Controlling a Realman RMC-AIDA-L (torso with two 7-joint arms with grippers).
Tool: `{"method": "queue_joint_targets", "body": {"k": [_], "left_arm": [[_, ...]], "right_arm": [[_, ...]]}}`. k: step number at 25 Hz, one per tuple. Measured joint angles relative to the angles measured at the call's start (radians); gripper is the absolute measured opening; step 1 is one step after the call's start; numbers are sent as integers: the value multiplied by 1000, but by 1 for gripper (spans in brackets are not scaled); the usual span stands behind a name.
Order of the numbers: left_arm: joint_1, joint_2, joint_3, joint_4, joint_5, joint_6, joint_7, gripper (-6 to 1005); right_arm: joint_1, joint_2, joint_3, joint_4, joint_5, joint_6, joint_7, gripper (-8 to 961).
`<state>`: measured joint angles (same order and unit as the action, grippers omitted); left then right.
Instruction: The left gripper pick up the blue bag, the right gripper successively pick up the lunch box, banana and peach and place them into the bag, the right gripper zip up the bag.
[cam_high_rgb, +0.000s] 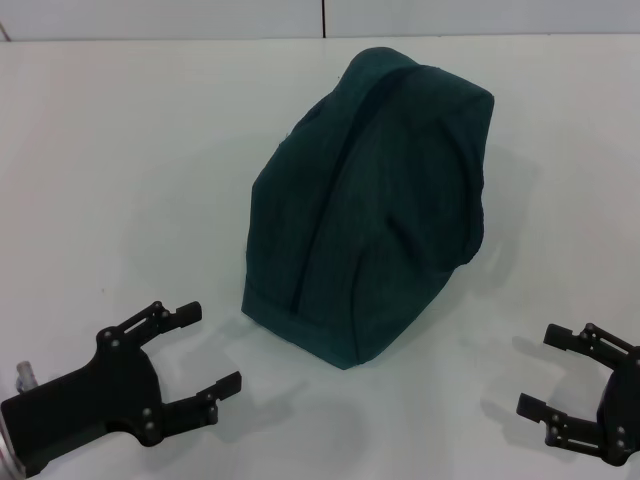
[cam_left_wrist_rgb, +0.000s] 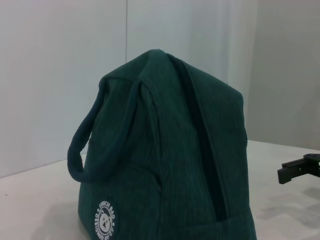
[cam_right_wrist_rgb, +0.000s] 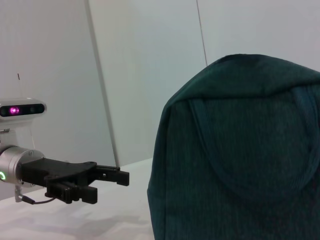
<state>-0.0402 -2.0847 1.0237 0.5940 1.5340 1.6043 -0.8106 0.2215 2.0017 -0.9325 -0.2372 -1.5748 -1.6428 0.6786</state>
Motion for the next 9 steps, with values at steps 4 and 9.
{"method": "queue_joint_targets", "body": {"k": [4,9], "left_arm": [[0,0,-1,-1,0,5,-1,887],[0,0,-1,-1,0,16,3,887]], "right_arm": [[0,0,0,0,-1,-1,-1,859],[-1,0,0,-1,-1,-9,-1,859]]}}
